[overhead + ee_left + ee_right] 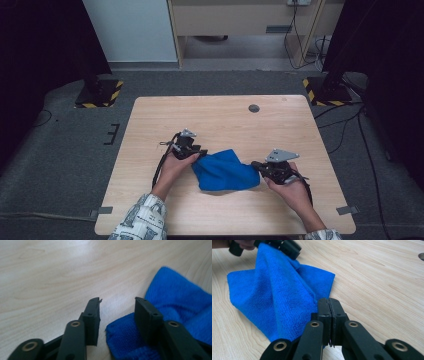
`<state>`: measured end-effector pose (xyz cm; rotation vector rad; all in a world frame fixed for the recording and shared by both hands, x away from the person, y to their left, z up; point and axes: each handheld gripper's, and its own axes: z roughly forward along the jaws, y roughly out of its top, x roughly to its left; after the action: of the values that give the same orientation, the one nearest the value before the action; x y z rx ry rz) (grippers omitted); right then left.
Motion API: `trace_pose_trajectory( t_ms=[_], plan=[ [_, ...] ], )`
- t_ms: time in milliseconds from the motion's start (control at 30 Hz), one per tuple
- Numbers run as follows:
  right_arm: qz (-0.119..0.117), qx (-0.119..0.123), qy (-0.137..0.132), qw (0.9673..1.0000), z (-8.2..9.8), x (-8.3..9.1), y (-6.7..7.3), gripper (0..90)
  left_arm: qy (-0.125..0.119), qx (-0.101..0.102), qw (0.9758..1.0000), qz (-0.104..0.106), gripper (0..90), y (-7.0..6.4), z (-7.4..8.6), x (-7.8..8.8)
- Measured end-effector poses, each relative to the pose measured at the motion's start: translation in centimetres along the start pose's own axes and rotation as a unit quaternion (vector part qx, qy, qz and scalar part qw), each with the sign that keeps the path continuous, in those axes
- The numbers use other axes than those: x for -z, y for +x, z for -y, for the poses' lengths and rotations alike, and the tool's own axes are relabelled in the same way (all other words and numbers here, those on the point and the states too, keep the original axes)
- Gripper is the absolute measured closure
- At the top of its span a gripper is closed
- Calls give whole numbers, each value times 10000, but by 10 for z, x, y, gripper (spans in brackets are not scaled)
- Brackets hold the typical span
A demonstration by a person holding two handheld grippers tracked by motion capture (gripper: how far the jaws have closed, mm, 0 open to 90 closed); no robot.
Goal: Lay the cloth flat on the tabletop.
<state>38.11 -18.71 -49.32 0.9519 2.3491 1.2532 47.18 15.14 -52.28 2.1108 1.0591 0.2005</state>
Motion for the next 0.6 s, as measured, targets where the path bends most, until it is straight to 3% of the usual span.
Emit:
trace_pose_trajectory(
  t_ms=[67,133,300,600],
  plan=[
    [24,-9,-8,10000,0,1,-2,890,-5,-25,10000,-42,642,-1,4,0],
    [55,-33,-27,10000,0,2,-3,890,-31,75,10000,43,714,0,7,2],
    [147,-76,-74,9998,0,6,-8,891,-51,51,10000,9,808,1,11,8],
    [531,-348,3,9980,6,12,-26,891,-755,169,9970,21,754,3,9,32]
  ],
)
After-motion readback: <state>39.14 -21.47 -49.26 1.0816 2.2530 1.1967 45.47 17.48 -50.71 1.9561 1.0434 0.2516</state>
